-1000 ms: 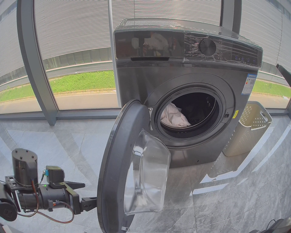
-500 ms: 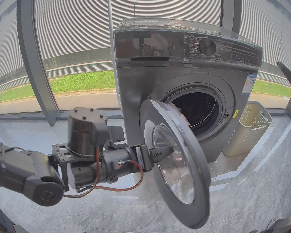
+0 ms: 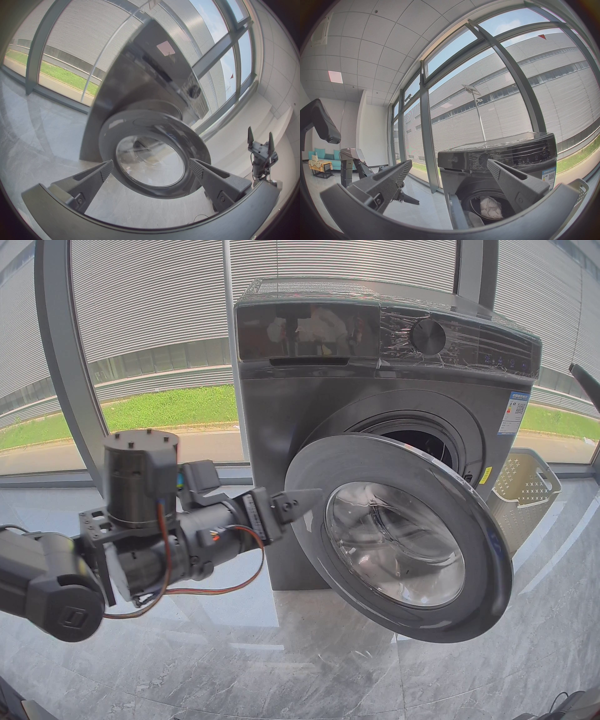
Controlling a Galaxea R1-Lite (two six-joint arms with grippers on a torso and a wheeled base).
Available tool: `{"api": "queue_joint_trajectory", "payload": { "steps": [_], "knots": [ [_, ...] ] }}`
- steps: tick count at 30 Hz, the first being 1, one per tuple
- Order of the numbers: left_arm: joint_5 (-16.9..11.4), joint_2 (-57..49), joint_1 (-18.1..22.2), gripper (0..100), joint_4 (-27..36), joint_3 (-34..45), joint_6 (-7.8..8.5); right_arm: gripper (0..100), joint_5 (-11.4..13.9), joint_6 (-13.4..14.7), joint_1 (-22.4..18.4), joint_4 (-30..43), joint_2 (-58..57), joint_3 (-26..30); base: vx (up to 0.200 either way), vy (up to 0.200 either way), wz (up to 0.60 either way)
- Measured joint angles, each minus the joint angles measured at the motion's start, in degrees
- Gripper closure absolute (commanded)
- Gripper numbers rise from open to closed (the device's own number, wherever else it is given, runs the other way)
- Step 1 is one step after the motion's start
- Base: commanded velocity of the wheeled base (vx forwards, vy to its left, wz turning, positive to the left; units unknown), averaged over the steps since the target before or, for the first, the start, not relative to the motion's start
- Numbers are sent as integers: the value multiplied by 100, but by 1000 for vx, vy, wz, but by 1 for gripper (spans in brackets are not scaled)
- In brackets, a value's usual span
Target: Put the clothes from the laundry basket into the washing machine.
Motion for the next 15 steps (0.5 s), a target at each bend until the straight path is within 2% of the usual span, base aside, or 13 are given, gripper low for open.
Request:
{"api": "queue_joint_trajectory", "payload": {
  "steps": [3, 7, 12, 14, 15],
  "knots": [
    [-7, -466, 306, 0, -5, 312, 4, 0, 2, 0, 5, 0, 6, 0, 0, 0, 0],
    [-73, -1159, 1047, 0, -7, 827, 15, 0, 0, 0, 5, 0, 41, 13, 0, 0, 0],
    [-394, -1992, 2197, 0, -95, 1497, 33, 0, -6, -7, 5, 2, 163, 83, 0, 0, 0],
    [-557, -2285, 2528, 0, -216, 1775, 52, 0, -9, -13, 7, 0, 238, 124, 0, 0, 0],
    [-636, -2406, 2671, 0, -271, 1905, 79, 0, -9, -18, 10, 0, 285, 152, 0, -200, 0]
  ]
}}
